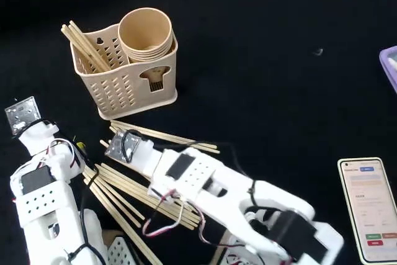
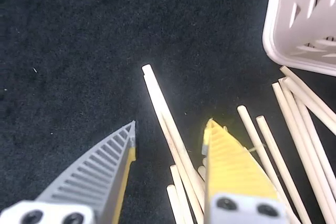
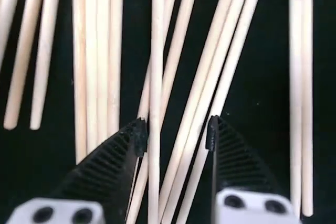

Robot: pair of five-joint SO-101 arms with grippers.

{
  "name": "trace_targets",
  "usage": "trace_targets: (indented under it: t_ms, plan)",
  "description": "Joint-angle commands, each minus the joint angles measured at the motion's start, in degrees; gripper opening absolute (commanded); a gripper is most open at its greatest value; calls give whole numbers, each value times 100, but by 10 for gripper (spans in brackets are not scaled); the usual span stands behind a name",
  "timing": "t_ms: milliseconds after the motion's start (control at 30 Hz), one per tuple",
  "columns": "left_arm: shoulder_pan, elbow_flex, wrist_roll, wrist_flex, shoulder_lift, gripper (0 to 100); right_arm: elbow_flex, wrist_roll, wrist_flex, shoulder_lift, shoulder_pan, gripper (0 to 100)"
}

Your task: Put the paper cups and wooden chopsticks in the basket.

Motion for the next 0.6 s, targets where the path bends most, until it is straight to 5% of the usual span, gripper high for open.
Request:
trace_targets:
  t_ms: [0,133,567]
  plan:
    - [-57,-13,62,-70,-62,216,-593,-35,105,505,352,183]
    - [-57,-4,62,-79,-62,216,-1103,-35,624,602,782,18]
    - [-40,-4,62,-79,-62,216,-743,-35,668,-347,1380,11]
